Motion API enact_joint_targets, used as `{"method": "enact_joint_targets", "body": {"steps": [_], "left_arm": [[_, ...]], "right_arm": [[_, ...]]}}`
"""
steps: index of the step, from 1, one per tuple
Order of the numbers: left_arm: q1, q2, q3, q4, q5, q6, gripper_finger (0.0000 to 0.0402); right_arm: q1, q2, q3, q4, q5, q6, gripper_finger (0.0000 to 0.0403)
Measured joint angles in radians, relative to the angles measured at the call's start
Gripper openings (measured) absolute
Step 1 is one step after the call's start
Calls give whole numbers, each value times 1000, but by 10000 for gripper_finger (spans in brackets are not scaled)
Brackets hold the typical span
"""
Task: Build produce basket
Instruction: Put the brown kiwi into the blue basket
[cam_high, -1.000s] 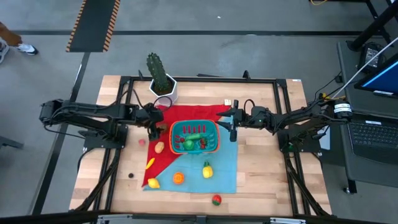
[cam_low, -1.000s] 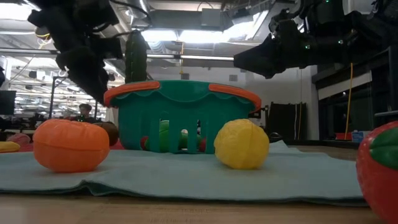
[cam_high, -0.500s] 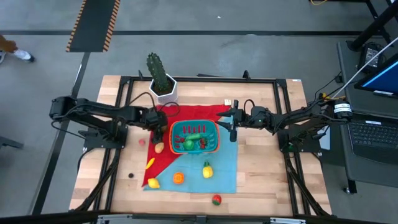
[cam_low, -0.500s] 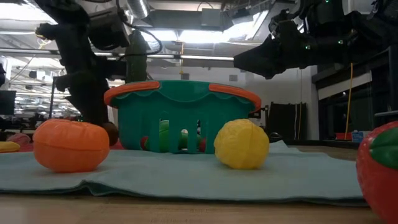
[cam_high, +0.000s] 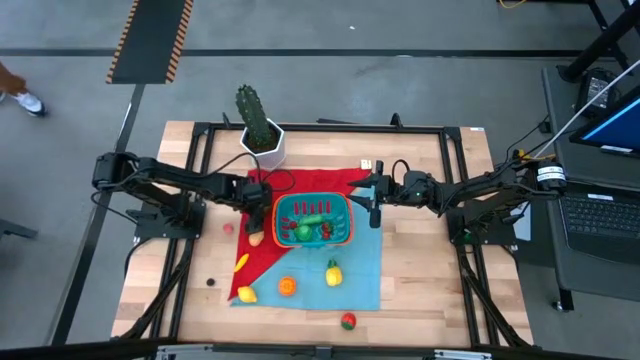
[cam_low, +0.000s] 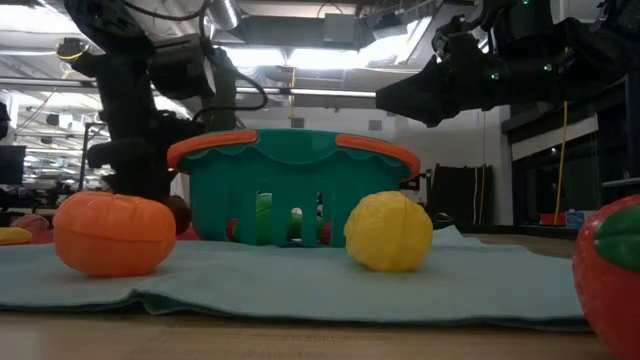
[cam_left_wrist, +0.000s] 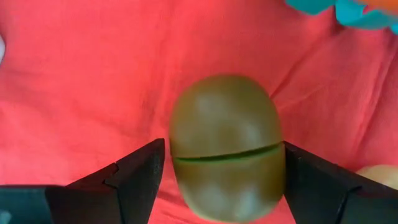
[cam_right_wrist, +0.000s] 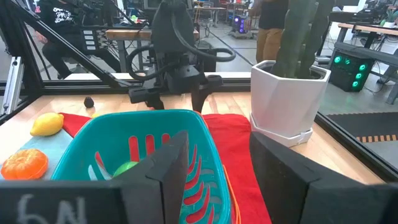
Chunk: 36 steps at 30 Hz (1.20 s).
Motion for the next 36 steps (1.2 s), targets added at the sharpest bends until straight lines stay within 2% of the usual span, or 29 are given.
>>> {"method": "enact_joint_targets", "body": {"steps": [11,19,23,28,36], "left_arm": [[0,1,0,43,-3,0,286],[0,1,0,43,-47,-4,286],[0,1,0,43,-48,-9,271],[0,1,0,43,-48,-11,228],[0,1,0,42,-48,-12,228]], "right_arm": [[0,0,0,-1,0,0,173],[0,0,0,-1,0,0,173],[0,0,0,-1,0,0,173],[0,0,0,-1,0,0,173],[0,0,0,-1,0,1,173]]}}
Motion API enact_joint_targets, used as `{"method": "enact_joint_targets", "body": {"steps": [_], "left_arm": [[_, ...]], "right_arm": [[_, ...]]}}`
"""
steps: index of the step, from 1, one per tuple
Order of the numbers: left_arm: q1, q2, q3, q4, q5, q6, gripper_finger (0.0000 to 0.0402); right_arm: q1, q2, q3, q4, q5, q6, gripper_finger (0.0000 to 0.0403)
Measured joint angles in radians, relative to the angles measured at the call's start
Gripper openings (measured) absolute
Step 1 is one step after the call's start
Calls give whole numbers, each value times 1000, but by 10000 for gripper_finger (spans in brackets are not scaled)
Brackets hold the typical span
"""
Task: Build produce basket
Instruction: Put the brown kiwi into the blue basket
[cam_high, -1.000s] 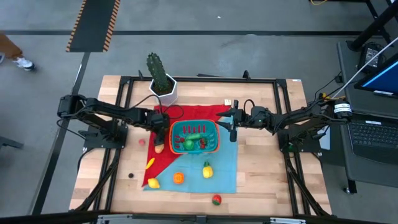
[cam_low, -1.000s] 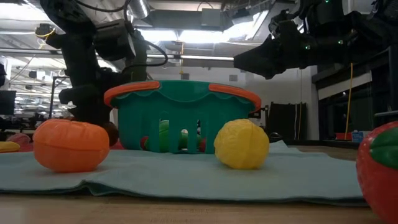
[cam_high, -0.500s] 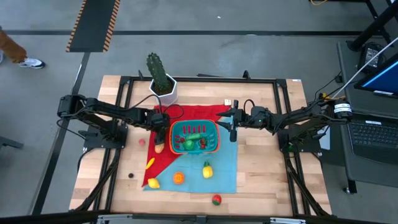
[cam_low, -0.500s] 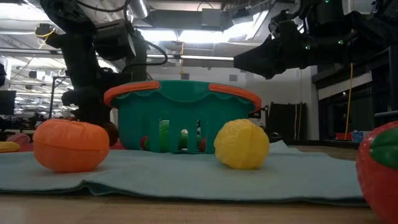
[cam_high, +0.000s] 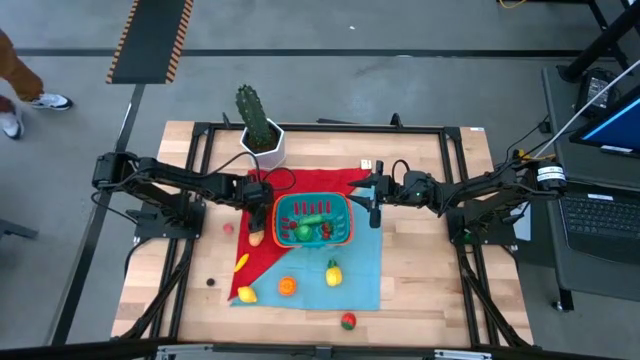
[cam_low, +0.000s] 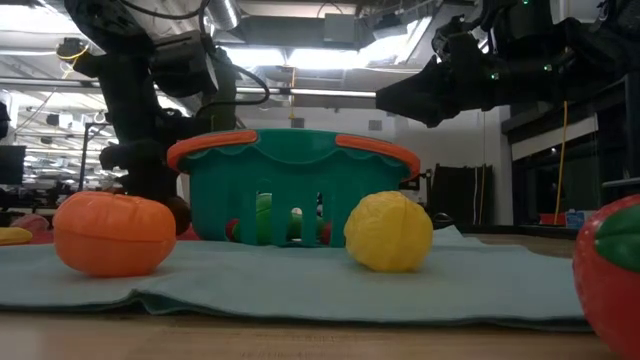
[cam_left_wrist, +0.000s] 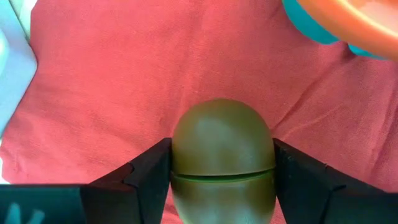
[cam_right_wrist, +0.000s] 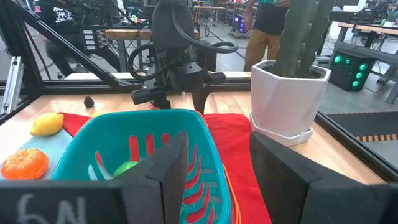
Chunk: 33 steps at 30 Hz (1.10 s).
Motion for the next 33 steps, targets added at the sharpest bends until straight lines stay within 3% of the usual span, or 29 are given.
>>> {"method": "enact_joint_targets", "body": {"steps": [9,14,33], "left_arm": [[0,-7,0,-10,0,9,228],[0,-78,0,-26,0,13,228],[8,-667,0,-140,-6,90,228]], "right_arm": [[0,0,0,0,0,4,173],[0,0,0,0,0,4,173],[0,0,0,-5,0,3,173]]}}
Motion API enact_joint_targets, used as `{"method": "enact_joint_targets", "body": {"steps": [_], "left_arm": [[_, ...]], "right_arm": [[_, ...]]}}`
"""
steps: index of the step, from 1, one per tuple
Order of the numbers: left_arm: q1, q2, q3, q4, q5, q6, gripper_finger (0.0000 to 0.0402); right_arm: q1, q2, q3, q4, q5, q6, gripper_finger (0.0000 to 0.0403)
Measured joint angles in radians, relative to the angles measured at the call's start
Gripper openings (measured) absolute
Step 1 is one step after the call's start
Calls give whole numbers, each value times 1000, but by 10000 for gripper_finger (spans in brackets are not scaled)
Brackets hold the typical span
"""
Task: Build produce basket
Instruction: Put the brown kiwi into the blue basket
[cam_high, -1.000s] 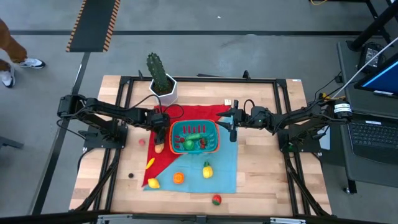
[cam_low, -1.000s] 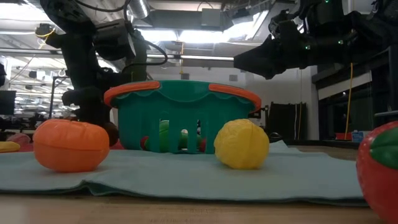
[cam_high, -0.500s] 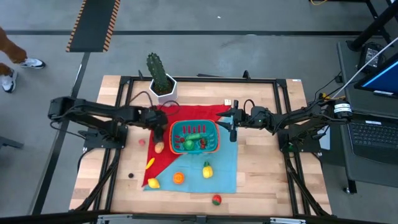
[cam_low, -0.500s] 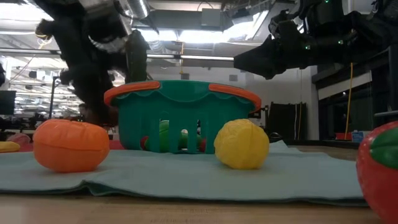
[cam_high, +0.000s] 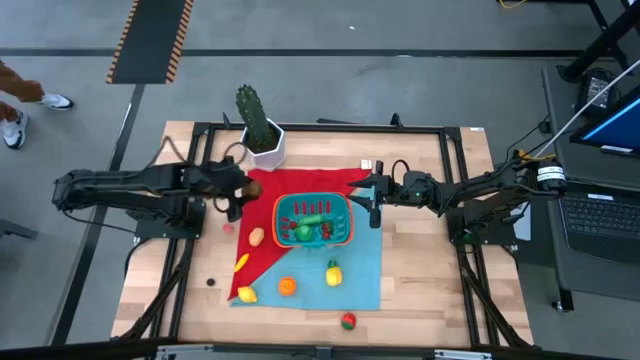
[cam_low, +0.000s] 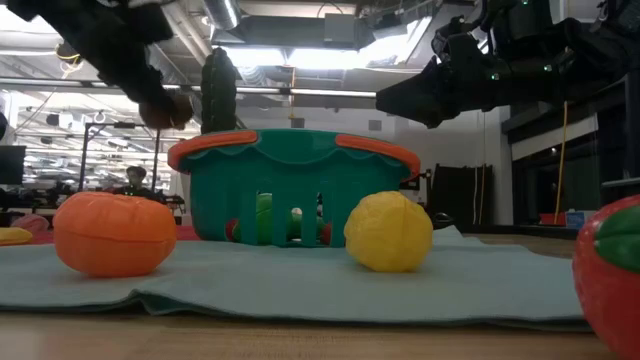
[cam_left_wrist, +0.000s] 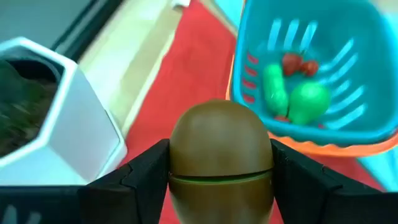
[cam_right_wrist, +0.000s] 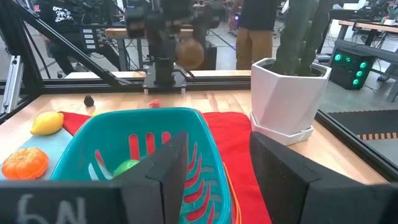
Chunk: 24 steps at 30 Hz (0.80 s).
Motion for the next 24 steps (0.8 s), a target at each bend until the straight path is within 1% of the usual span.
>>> {"method": "enact_joint_targets", "body": {"steps": [2,4,8,11,17,21,24], "left_arm": [[-1,-45,-11,21,0,1,228],[-2,-90,-50,68,8,9,228],[-2,-172,-157,211,49,19,228],[-2,-216,-236,358,94,26,228],[-2,-246,-366,601,189,39,228],[-3,-245,-442,766,294,38,228],[-3,-245,-460,808,326,34,228]], "right_arm": [[0,0,0,0,0,0,173],[0,0,0,0,0,0,173],[0,0,0,0,0,0,173],[0,0,0,0,0,-1,173],[0,0,0,0,0,-5,173],[0,0,0,0,0,-7,173],[0,0,0,0,0,-8,173]]}}
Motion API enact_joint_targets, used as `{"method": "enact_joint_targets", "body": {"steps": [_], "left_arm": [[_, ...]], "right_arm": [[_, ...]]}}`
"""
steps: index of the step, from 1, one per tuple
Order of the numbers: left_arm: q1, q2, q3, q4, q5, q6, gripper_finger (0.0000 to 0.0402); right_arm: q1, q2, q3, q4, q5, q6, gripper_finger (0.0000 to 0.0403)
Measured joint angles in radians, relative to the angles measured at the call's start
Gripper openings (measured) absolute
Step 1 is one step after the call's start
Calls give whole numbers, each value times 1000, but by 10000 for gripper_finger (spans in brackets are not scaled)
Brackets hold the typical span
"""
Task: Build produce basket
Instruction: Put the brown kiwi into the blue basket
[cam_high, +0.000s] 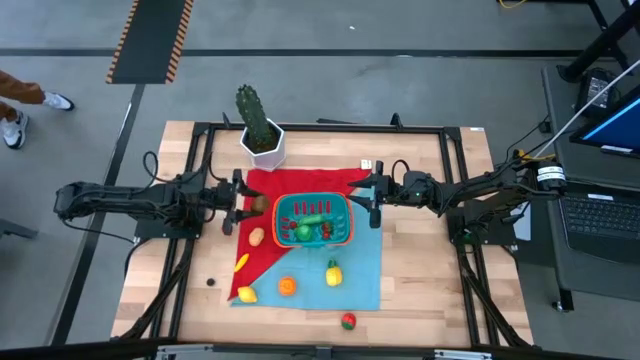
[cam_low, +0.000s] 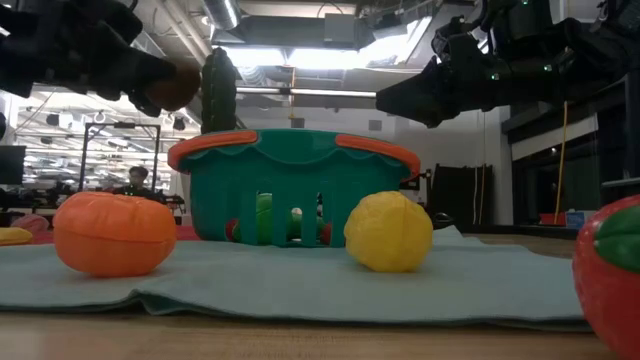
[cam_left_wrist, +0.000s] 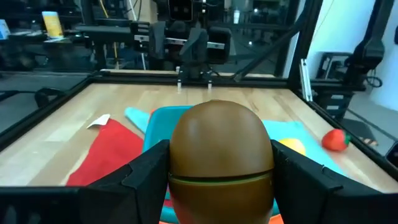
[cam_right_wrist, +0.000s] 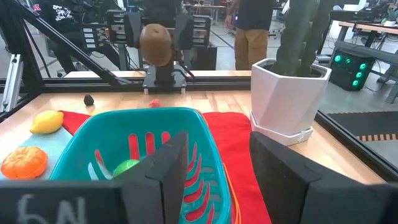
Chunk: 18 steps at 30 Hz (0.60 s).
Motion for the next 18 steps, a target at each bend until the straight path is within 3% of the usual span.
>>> {"method": "enact_joint_targets", "body": {"steps": [4,12,18], "left_arm": [[0,0,0,8,-40,-28,228],[-18,34,0,42,-239,-42,228],[-38,124,31,42,-278,-91,228]], "right_arm": [[0,0,0,0,0,0,173],[0,0,0,1,3,-1,173],[-30,0,-4,2,46,30,173]]}}
